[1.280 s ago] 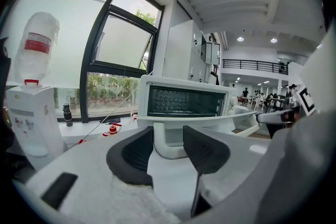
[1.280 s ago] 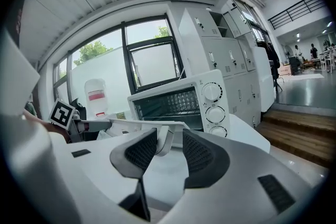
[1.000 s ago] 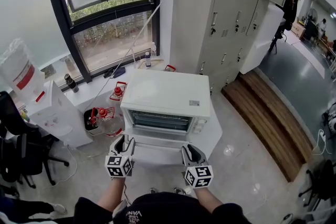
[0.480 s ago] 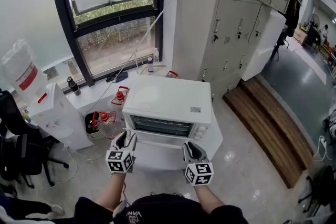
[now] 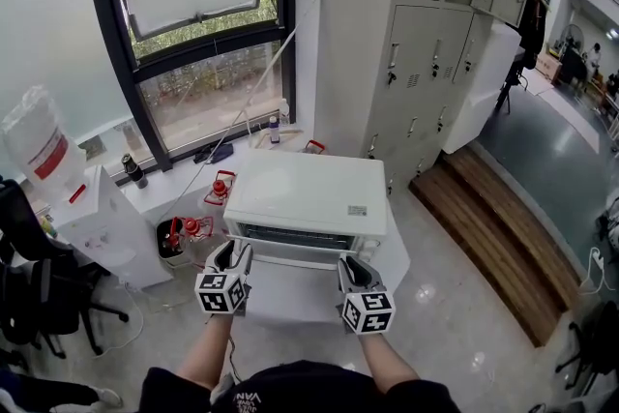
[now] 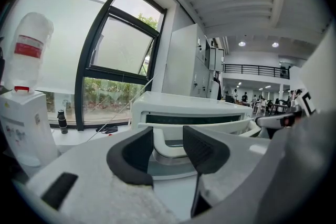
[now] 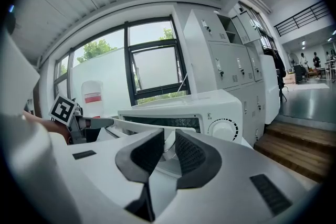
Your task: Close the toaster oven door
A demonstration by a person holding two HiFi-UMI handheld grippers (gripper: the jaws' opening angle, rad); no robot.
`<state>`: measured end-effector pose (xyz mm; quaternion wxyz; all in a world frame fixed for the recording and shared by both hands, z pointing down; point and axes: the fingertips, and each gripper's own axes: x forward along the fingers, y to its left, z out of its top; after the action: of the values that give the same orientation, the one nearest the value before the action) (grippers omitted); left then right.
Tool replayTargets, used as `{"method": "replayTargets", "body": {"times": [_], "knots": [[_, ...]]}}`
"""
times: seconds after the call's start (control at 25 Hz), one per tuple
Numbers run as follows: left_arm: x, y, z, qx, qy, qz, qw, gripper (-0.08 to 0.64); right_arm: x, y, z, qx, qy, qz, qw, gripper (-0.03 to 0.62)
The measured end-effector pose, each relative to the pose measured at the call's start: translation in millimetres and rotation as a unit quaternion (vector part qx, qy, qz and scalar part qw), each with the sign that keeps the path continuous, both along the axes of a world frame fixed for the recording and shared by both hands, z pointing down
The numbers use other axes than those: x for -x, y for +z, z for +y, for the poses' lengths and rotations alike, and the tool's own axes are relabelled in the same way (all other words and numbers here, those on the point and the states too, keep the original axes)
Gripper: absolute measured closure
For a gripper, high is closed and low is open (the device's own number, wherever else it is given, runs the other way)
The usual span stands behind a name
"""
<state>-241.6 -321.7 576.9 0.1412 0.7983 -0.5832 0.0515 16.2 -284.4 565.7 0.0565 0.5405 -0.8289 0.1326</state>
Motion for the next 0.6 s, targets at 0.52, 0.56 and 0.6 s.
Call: {"method": "replayTargets", "body": {"times": [0.52,0.56,0.6], "knots": [[-5,-10,-31,0.006,0.005,-0.010,0.9999,0.371,-4,-9,-31,0.006,0.011,-0.008,1.000,0.528],[-5,-11,-32,0.006,0.005,-0.011,0.9999,0.371,-4,-9,-32,0.006,0.013,-0.011,1.000,0.528],[-5,-11,-34,0.007,0.007,-0.011,0.9999,0.371,-4,-9,-33,0.005,0.014,-0.013,1.000,0.528]]}}
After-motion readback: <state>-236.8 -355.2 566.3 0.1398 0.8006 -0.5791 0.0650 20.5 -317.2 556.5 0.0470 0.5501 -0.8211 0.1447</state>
